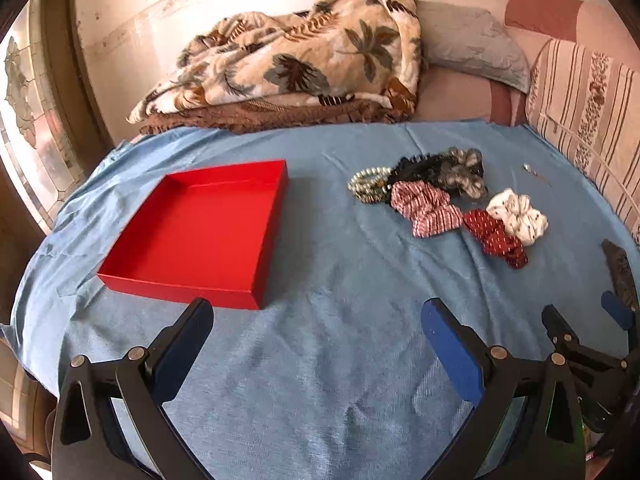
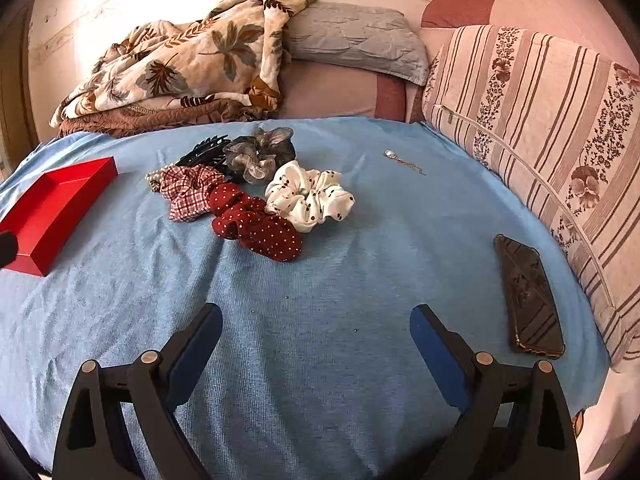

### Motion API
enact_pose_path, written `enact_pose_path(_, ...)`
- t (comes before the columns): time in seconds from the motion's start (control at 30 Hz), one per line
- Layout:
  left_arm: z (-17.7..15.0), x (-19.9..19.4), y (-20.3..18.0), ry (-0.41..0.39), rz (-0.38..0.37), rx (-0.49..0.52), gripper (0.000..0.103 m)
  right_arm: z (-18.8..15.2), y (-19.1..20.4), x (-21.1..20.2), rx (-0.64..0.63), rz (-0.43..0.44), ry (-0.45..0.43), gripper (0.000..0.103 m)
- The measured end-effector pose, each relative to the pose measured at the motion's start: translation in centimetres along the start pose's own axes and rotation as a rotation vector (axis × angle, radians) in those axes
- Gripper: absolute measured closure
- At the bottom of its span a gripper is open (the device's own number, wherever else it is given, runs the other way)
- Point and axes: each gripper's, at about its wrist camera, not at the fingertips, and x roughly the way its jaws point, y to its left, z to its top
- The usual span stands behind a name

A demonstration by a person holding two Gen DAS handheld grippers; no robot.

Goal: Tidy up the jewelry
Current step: 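Move both tools toward the scrunchie pile beside the red tray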

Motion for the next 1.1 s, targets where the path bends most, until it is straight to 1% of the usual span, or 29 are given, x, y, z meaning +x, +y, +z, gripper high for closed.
enact_pose_path(0.1,0.0,0.6,0.0,0.026,-0.006,-0.004,0.000,0.0,0.0,0.2,0.000,0.001,0.006,0.006)
enact_pose_path(0.2,-0.2,1.1,0.0,0.038,0.003,0.000,0.000,-0.1,0.1,0.2,-0.001,0.003,0.008,0.006)
enact_pose_path(0.57,-0.4,1.6,0.2,0.071,-0.035,0.006,0.000,-0.3,0.6,0.4,-0.025,0.006,0.013,0.006)
enact_pose_path(1.0,-0.3,1.5,0.2,0.078,-0.054,0.006,0.000,-0.3,0.7,0.1,-0.026,0.015,0.004,0.006)
enact_pose_path(1.07,0.2,1.3,0.2,0.073,-0.061,0.014,0.000,-0.1,0.5,0.0,-0.014,0.027,0.008,0.008)
enact_pose_path(1.1,0.8,1.2,0.4,0.058,-0.063,0.021,0.000,0.0,0.3,0.0,-0.004,0.037,0.011,0.009)
